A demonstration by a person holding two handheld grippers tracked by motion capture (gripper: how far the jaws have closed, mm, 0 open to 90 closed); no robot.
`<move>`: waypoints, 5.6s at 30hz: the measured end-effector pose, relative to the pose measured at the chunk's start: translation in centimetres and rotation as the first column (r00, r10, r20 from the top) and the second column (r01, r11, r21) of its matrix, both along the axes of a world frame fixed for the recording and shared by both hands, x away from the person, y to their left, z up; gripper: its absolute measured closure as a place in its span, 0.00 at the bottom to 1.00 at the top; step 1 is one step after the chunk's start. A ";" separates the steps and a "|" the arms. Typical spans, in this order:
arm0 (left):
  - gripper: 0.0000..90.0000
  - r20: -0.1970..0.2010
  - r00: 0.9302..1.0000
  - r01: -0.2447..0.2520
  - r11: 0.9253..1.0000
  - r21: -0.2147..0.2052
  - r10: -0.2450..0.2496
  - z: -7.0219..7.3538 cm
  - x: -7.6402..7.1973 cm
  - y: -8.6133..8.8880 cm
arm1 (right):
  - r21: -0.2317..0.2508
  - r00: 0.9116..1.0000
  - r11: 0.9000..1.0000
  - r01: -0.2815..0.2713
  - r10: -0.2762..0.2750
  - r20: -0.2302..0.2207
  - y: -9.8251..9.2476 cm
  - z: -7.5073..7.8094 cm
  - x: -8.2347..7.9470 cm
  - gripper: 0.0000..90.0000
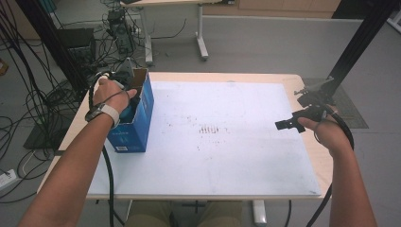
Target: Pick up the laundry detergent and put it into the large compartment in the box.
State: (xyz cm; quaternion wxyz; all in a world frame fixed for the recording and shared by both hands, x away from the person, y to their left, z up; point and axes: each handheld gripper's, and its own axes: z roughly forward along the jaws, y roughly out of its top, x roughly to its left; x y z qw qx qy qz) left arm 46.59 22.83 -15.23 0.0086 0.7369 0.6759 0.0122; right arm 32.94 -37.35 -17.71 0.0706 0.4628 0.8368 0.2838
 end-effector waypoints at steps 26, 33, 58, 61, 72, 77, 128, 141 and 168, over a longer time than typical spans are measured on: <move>0.43 0.003 1.000 -0.001 1.000 0.003 0.001 0.0 -0.1 -0.1 | 0.001 1.000 1.000 -0.001 0.001 0.002 -0.1 -0.1 0.0 0.10; 0.43 0.001 1.000 0.008 1.000 0.005 -0.008 0.0 -0.1 -0.1 | 0.001 1.000 1.000 0.001 -0.001 0.003 0.0 -0.1 -0.1 0.10; 0.43 0.003 1.000 0.008 1.000 0.007 -0.008 0.0 -0.2 -0.1 | 0.001 1.000 1.000 -0.001 0.001 0.004 0.1 -0.1 -0.1 0.10; 0.43 0.004 1.000 0.007 1.000 0.006 -0.007 0.0 -0.2 -0.1 | 0.001 1.000 1.000 -0.002 0.002 0.003 0.1 -0.1 -0.1 0.10; 0.43 0.013 1.000 0.008 1.000 0.005 -0.008 0.0 -0.4 -0.1 | 0.001 1.000 1.000 0.000 0.000 0.003 0.0 -0.1 -0.2 0.10; 0.43 0.025 1.000 0.005 1.000 0.000 -0.005 0.0 -0.6 0.0 | 0.001 1.000 1.000 0.001 -0.001 0.002 0.0 -0.2 -0.2 0.10; 0.11 0.152 0.967 0.218 0.973 -0.078 -0.204 11.0 -3.3 0.1 | -0.018 1.000 1.000 0.015 -0.015 0.017 0.0 1.5 -1.9 0.10; 0.10 0.244 0.888 0.421 0.902 -0.096 -0.389 16.0 -6.4 -0.5 | -0.022 1.000 1.000 0.018 -0.017 0.021 0.3 2.0 -1.9 0.10; 0.06 0.284 0.616 0.786 0.596 -0.164 -0.735 15.7 -6.7 -4.8 | -0.031 1.000 0.999 0.015 -0.014 0.026 1.3 2.9 -2.3 0.10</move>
